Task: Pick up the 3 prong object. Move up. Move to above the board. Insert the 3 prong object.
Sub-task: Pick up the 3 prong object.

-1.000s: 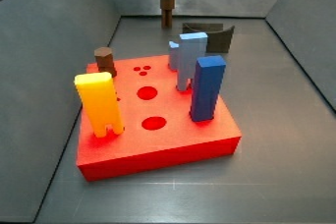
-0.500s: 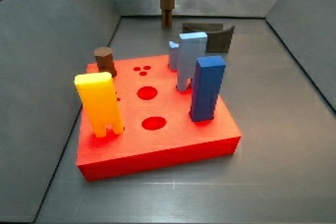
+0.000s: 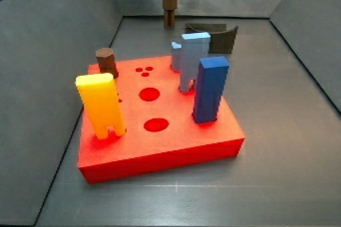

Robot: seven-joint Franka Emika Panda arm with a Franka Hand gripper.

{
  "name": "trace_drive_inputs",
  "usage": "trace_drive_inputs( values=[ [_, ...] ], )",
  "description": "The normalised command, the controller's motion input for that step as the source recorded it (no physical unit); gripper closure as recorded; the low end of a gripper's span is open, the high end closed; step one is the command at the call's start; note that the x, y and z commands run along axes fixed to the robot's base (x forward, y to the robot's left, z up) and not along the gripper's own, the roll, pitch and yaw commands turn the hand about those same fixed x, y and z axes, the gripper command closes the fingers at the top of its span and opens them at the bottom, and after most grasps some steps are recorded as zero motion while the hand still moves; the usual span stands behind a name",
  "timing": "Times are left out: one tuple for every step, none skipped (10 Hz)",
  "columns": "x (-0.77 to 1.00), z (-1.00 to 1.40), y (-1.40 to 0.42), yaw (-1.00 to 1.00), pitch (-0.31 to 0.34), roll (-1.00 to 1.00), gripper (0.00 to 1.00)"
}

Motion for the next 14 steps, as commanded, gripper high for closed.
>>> trace_drive_inputs(
  values=[
    [0.23,-0.93,0.25,0.00,-0.114,-0.02,0.00],
    [0.21,-1.00,0.22,0.00,-0.089,-0.01,0.00],
    [0.07,-1.00,0.16,0.00,-0.084,0.00,0.00],
    [0.00,-0.46,0.10,0.00,-0.076,-0.03,0.00],
    [0.00,0.00,0.00,0.00,0.000,0.00,0.00],
    [0.00,0.00,0.00,0.00,0.000,0.00,1.00],
    [0.00,0.00,0.00,0.00,0.000,0.00,1.00],
    [0.00,0.00,0.00,0.00,0.000,0.00,1.00],
    [0.00,0.00,0.00,0.00,0.000,0.00,1.00],
    [0.00,0.00,0.00,0.00,0.000,0.00,1.00],
    [0.00,0.00,0.00,0.00,0.000,0.00,1.00],
    [0.00,0.00,0.00,0.00,0.000,0.00,1.00],
    [0.00,0.00,0.00,0.00,0.000,0.00,1.00],
    [0.00,0.00,0.00,0.00,0.000,0.00,1.00]
  ],
)
